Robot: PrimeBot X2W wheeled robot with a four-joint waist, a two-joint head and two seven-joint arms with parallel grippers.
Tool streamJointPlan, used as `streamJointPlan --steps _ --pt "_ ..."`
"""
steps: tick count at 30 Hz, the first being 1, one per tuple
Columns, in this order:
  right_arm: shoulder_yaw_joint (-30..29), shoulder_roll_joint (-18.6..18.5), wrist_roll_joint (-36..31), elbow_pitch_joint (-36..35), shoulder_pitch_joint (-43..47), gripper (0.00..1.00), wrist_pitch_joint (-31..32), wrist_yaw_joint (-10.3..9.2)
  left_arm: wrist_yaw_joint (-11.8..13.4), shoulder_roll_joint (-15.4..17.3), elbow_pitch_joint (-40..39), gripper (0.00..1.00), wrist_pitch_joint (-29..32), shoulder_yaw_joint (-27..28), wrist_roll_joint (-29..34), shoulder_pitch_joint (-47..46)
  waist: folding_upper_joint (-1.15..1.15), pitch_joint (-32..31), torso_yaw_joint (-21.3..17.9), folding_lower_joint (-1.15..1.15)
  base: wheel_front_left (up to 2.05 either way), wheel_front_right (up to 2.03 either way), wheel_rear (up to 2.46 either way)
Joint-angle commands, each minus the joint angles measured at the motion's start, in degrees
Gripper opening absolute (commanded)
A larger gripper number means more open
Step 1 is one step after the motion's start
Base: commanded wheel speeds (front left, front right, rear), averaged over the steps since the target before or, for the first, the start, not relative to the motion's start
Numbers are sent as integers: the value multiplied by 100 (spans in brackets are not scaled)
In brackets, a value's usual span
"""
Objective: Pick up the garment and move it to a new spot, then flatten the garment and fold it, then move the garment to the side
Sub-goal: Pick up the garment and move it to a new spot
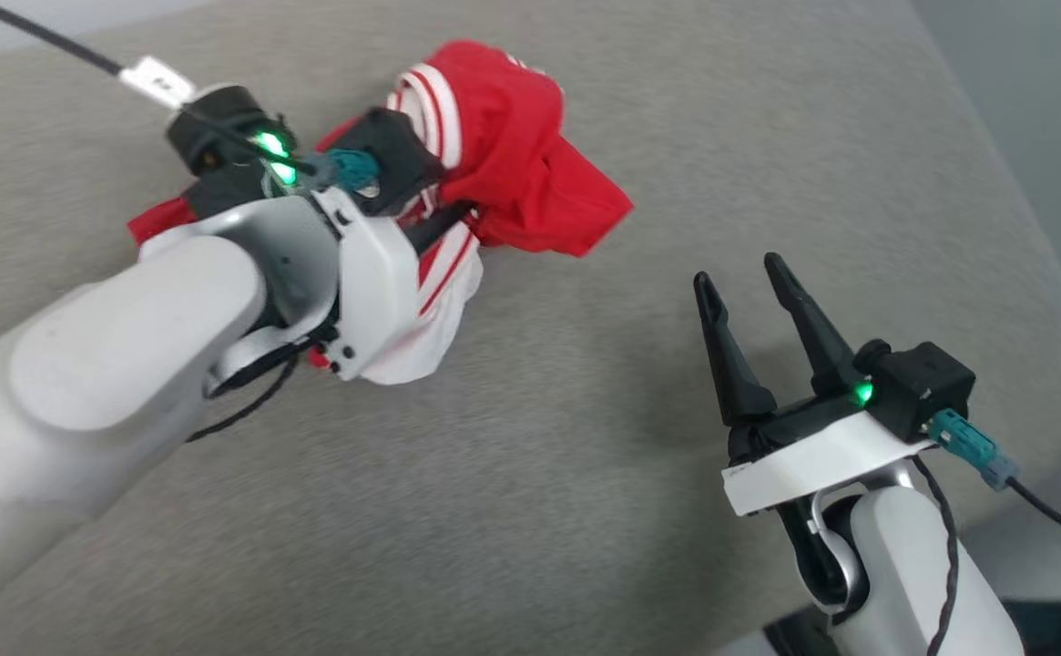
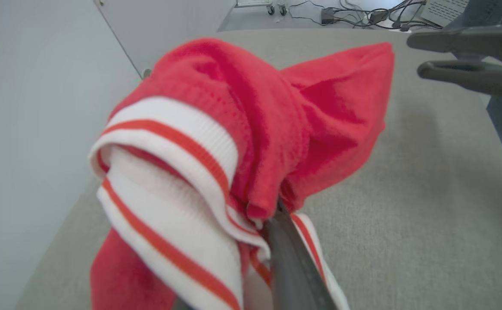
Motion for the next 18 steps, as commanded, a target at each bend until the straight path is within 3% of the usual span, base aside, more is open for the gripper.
streamJointPlan --steps 1,5,10,18 --pt "43 3 126 -45 53 100 -30 -1 16 -77 79 0 0 -113 -101 -134 0 256 -475 0 0 0 0" --pt "73 6 340 -113 150 100 -30 0 16 -195 95 0 300 -212 -21 162 0 339 -803 0 0 0 0" --pt "27 4 485 -173 217 100 -30 0 16 -114 -115 0 850 -195 233 585 0 418 -1075 0 0 0 0" --pt "-32 4 610 -279 258 100 -30 0 16 67 -62 0 1703 -243 195 860 0 497 -1205 0 0 0 0"
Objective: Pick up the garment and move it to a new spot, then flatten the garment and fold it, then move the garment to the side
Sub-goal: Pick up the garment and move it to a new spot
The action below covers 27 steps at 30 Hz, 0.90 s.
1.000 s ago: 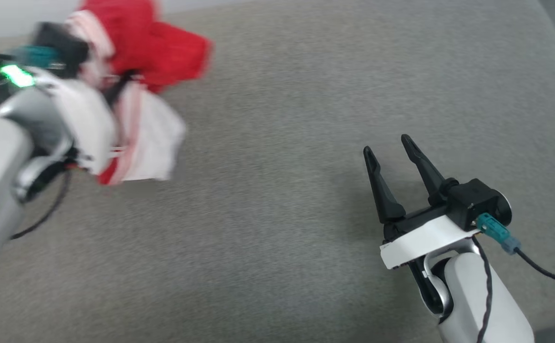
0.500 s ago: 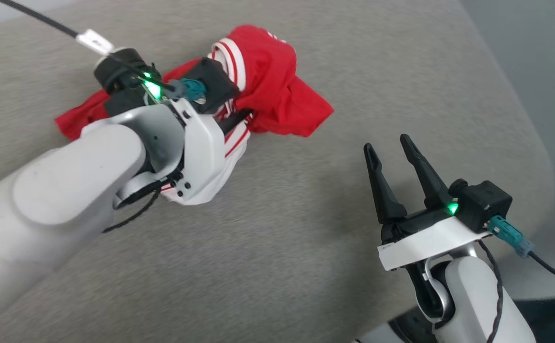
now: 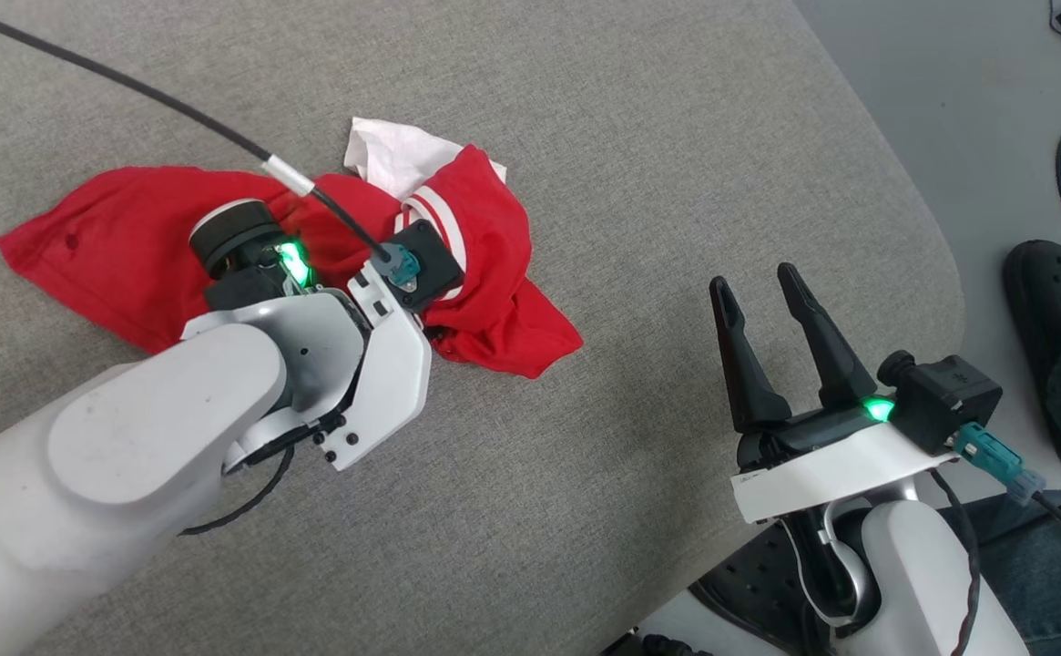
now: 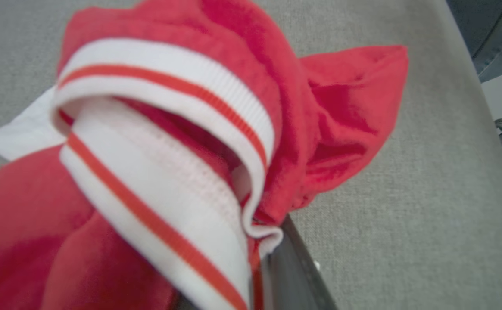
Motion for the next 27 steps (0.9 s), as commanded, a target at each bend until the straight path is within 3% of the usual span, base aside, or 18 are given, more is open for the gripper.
streamJointPlan --steps 1,3,4,5,7,8,9,12,19,27 --pt "-13 1 40 -31 20 100 -30 0 14 111 99 0 173 -92 -45 170 0 9 0 0 0 0 0" --pt "4 1 50 -43 15 100 -29 -1 14 143 88 0 236 -96 -59 169 0 11 0 0 0 0 0" --pt "19 1 51 -42 7 100 -29 0 14 167 67 8 286 -97 -8 190 0 8 -1 0 0 0 0" --pt "28 1 40 -41 -5 100 -29 0 14 187 68 31 280 -97 5 189 0 1 10 0 0 0 0" --pt "-6 1 -14 -26 -31 100 -29 0 14 148 95 62 108 -87 -63 70 0 -23 89 0 0 0 0" --pt "-27 1 -46 -18 -47 100 -29 0 15 113 111 87 20 -76 -83 -3 0 -41 144 0 0 0 0" --pt "-52 1 -85 -7 -65 100 -30 0 15 78 120 100 -78 -65 -75 -74 0 -66 208 0 0 0 0" --pt "-130 -1 -253 31 -87 100 -29 -1 15 -35 100 100 -418 -46 -25 -256 0 -174 447 0 0 0 0" --pt "-444 -1 -777 145 -151 100 -30 0 15 -259 212 100 -1715 -50 -627 -489 0 -494 1240 0 0 0 0" --pt "-844 -3 -1423 332 -90 100 -29 0 16 -372 1135 100 -3545 256 -1582 333 0 -938 2113 0 0 0 0"
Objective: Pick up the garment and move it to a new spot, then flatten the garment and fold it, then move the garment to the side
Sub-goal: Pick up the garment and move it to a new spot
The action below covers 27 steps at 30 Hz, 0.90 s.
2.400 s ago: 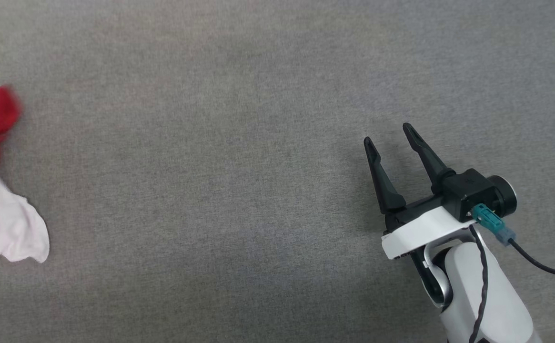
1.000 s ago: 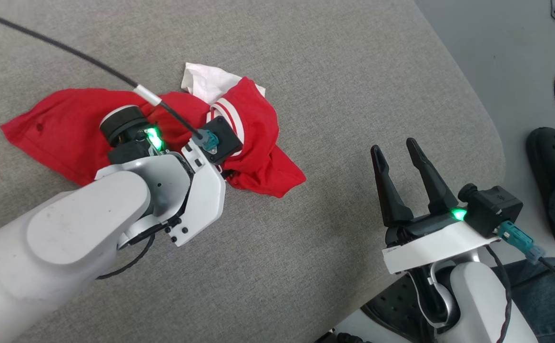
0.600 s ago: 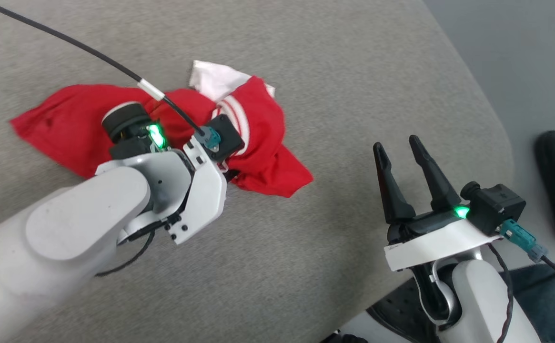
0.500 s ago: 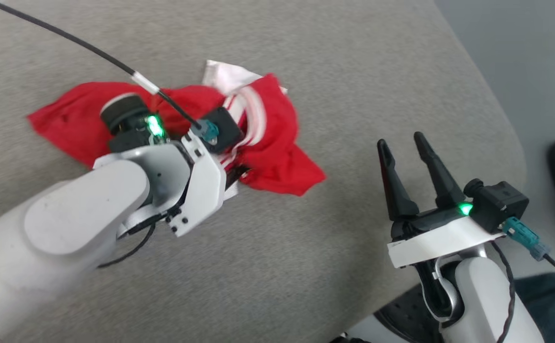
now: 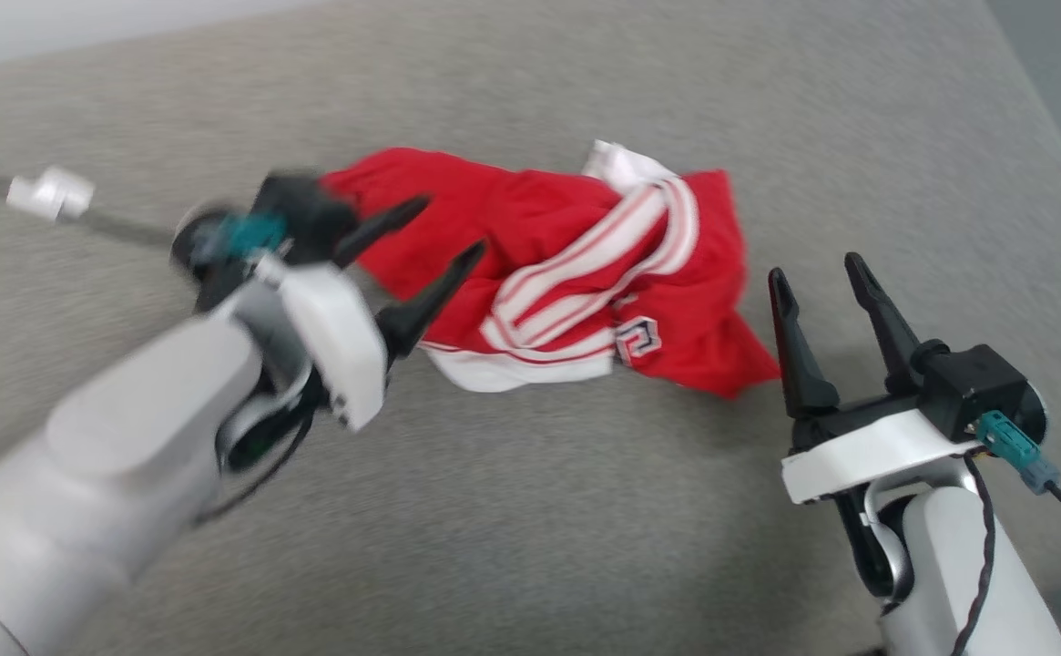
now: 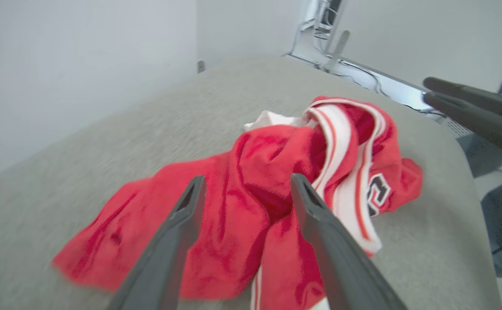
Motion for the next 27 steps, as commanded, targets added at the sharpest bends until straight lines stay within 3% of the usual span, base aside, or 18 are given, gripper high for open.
streamJointPlan --steps 1,6,9,17,27 --pt "-82 -8 -117 22 59 100 -30 -1 18 -54 223 100 -229 83 -148 283 0 -353 468 0 0 0 0" --pt "-365 -6 -501 157 222 100 -29 -1 84 -315 993 100 -557 501 -358 1123 0 -642 969 0 0 0 0" --pt "-514 -6 -674 201 356 100 -29 -1 160 -433 1129 100 -569 1238 -202 1630 0 -803 1223 0 0 0 0" --pt "-905 -6 -746 254 811 100 -29 -1 283 -676 978 100 -570 3322 727 3310 0 -1242 1620 0 0 0 0" --pt "-1511 -10 -731 2 1336 100 -30 -1 266 -1318 -26 100 -571 5859 2435 5327 0 -1721 1756 0 0 0 0"
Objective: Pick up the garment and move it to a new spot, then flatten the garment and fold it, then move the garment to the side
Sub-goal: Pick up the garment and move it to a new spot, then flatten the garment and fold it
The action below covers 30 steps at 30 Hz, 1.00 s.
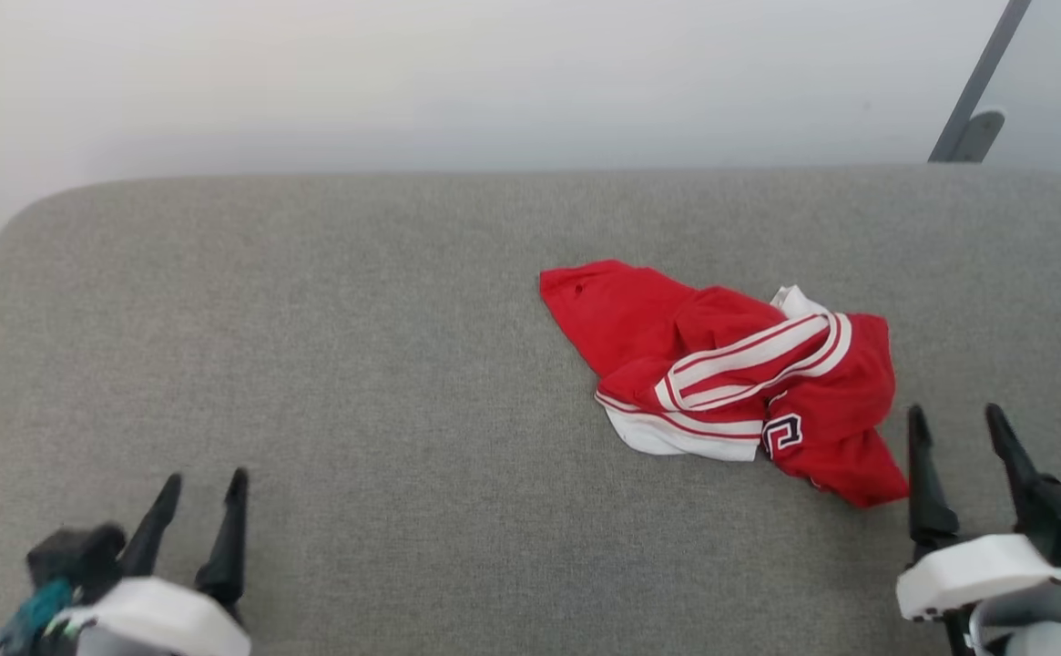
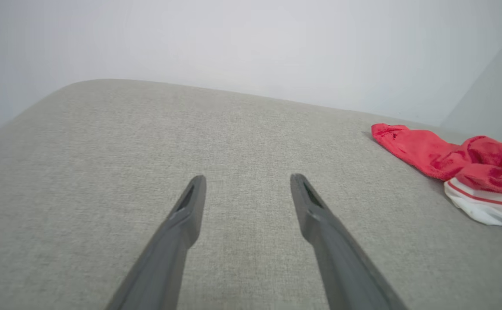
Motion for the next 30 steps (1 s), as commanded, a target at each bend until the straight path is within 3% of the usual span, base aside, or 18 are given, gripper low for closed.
streamJointPlan --steps 1,10,19,26,30 --pt "-20 -7 24 -42 71 100 -29 -2 -24 -24 -79 100 -28 133 155 118 0 -80 6 0 0 0 0" --pt "-214 -8 62 -401 230 100 -29 -2 -182 -671 -1019 100 -27 1428 1282 858 0 -190 37 0 0 0 0" --pt "-192 -7 91 -367 190 100 -29 -2 -267 -944 -1079 100 -28 1606 1556 933 0 -113 9 0 0 0 0" --pt "-163 -10 81 -297 123 100 -23 -2 -268 -939 -1128 100 -28 1453 1439 923 0 -17 8 0 0 0 0" --pt "-48 -237 103 -206 -138 100 307 -2 -269 -977 -1133 100 -28 1383 1408 846 0 124 21 0 0 0 0"
